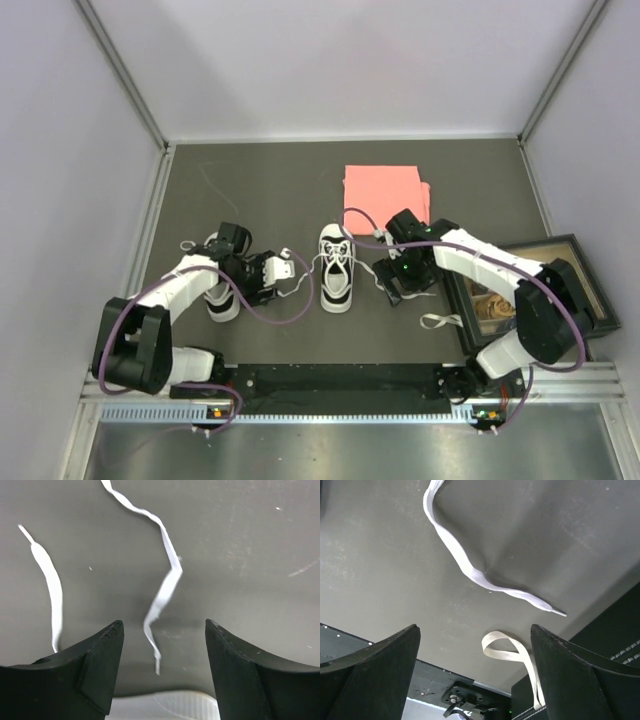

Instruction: Tie the shoes

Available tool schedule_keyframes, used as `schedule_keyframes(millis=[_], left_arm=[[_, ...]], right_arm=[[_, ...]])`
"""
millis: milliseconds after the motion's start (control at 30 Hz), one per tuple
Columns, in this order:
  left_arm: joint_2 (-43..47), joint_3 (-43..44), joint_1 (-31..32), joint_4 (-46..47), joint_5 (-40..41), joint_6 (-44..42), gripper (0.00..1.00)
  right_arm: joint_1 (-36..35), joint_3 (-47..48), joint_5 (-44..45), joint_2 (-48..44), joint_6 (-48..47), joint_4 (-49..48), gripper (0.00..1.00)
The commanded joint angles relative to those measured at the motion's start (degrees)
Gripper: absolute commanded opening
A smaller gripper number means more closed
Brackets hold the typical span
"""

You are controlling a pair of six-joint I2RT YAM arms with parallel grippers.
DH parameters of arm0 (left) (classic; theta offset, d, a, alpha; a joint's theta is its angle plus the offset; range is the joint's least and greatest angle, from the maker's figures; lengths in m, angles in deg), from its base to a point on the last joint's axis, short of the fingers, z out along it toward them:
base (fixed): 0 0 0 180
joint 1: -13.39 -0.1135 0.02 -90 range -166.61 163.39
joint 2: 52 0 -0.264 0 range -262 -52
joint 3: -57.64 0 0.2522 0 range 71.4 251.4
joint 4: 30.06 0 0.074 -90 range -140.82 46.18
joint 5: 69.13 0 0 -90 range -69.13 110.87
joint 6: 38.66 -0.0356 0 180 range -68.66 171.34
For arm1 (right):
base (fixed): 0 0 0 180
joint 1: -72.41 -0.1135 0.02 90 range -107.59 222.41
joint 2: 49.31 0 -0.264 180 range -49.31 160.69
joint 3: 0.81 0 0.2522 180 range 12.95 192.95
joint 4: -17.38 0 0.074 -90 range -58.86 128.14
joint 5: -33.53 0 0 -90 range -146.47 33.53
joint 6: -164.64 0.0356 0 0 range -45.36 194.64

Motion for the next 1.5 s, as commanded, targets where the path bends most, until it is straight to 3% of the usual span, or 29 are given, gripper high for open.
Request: schedule_keyframes(millis=[0, 333, 567, 733, 967, 1167, 1367, 1400, 1433, 1467], left_arm=[[-2.6, -0.9, -0.2, 5.1, -3.7, -4.9, 0.67], [-3.8, -1.9, -0.2, 4.0, -4.1, -10.3, 0.50], [-3.8, -1.6, -0.1, 3.7, -5.8, -11.1, 0.55], [-5.4, -0.5, 0.2, 2.9, -5.5, -11.7, 0.52], [-6.1, 0.1, 0.3, 1.8, -5.5, -12.6, 0.49], [-6.6, 0.5, 0.3, 1.6, -5.6, -12.4, 0.48], [-6.1, 0.6, 0.4, 1.2, -5.7, -11.6, 0.46], [-6.1, 0.6, 0.4, 0.9, -5.7, -11.6, 0.45], [-6.0, 0.6, 0.4, 0.6, -5.6, -11.5, 0.42], [-6.0, 0.5, 0.5, 0.4, -5.4, -11.1, 0.40]], right_arm=[[-0.3, 1.6, 0.3, 2.3, 1.1, -2.1, 0.88], [-1.0, 2.9, 2.5, 9.2, 0.5, -3.7, 0.67], [-1.5, 3.7, 4.2, 12.0, 0.5, -4.6, 0.58], [-1.4, 5.0, 4.1, 9.8, 0.6, -3.6, 0.58], [-1.4, 8.0, 3.4, 6.5, -1.7, -2.0, 0.75], [-1.5, 6.2, 0.5, 11.0, -4.3, -4.0, 0.75], [-1.5, 4.0, 0.2, 13.5, -3.9, -6.5, 0.60], [-1.6, 4.0, 0.5, 13.9, -3.9, -6.6, 0.56], [-1.7, 4.1, 0.6, 13.9, -3.8, -6.4, 0.44], [-1.7, 4.4, 0.5, 14.3, -3.8, -6.2, 0.38]])
